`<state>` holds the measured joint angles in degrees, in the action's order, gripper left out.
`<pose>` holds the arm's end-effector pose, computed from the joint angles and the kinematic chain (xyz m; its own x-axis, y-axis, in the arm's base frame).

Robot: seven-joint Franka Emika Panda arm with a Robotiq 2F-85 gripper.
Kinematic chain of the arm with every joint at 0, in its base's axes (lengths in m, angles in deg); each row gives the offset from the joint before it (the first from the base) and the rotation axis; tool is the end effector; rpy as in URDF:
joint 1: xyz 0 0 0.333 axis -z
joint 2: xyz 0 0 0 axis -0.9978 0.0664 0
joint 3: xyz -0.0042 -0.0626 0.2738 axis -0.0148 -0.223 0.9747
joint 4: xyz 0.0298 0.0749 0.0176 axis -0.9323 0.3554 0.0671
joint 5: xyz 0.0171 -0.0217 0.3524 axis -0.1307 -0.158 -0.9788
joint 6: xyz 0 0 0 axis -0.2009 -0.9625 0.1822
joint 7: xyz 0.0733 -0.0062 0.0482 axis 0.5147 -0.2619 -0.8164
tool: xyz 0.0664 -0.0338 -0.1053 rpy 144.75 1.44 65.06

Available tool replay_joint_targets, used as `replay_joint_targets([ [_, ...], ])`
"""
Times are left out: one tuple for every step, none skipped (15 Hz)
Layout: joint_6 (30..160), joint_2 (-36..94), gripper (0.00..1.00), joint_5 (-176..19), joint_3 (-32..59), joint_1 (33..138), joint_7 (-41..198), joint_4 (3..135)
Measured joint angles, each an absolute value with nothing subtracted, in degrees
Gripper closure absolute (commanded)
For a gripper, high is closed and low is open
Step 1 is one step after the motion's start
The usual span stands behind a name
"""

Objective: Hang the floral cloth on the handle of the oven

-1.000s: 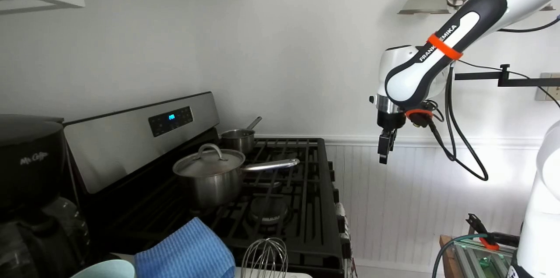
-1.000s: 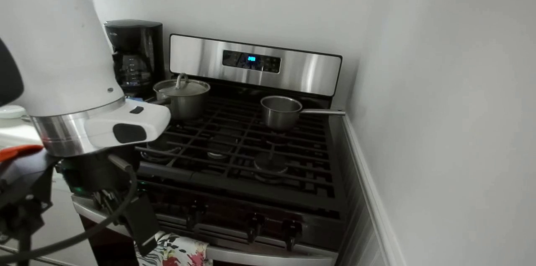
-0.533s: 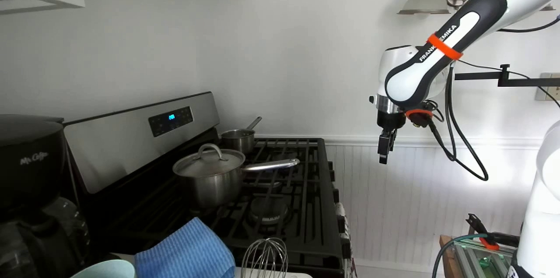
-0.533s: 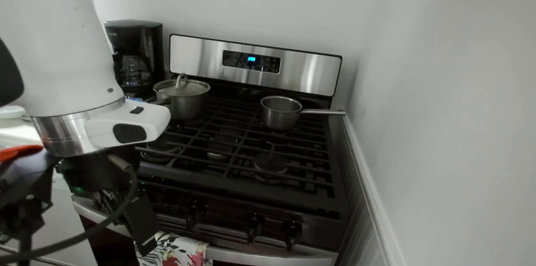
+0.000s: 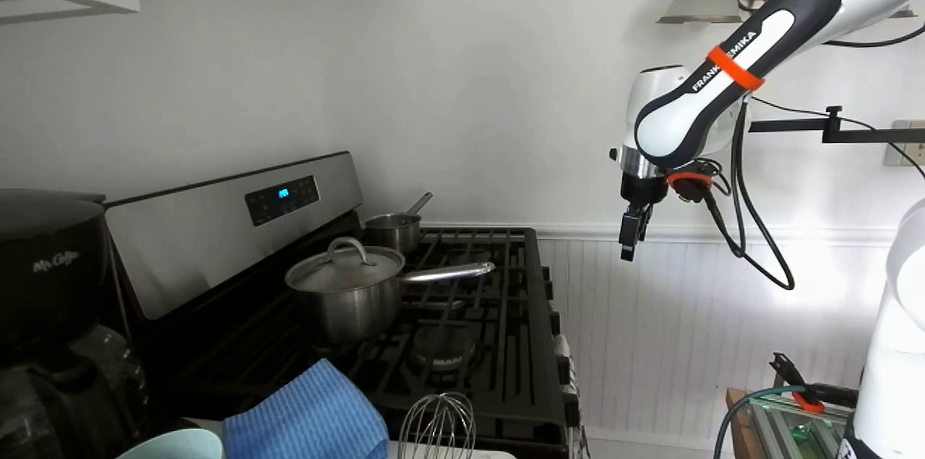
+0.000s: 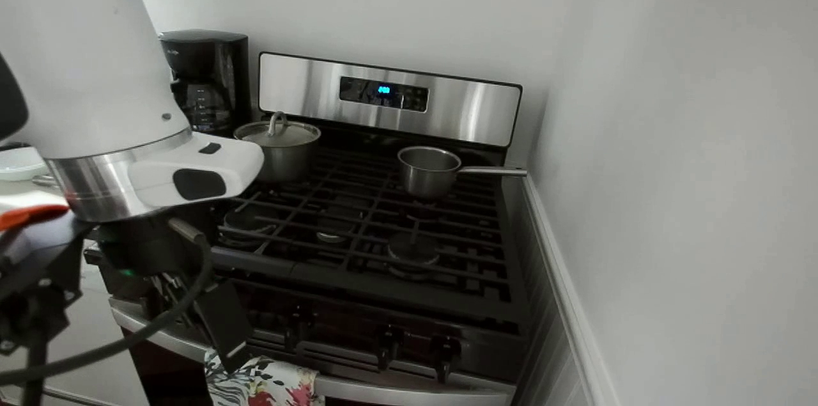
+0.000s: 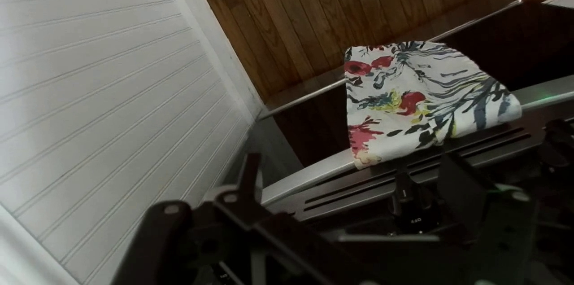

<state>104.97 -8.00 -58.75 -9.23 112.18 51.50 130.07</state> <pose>0.2488 -0.3105 0.3295 0.9752 -0.1933 0.1079 -0.2106 -0.9604 0.1823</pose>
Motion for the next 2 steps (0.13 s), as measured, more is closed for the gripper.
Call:
replay_joint_targets([
  [105.0,-7.9,0.0,-58.8,-9.2,112.2,51.5,130.1],
  [105.0,-7.8,0.0,-58.8,-9.2,112.2,51.5,130.1],
])
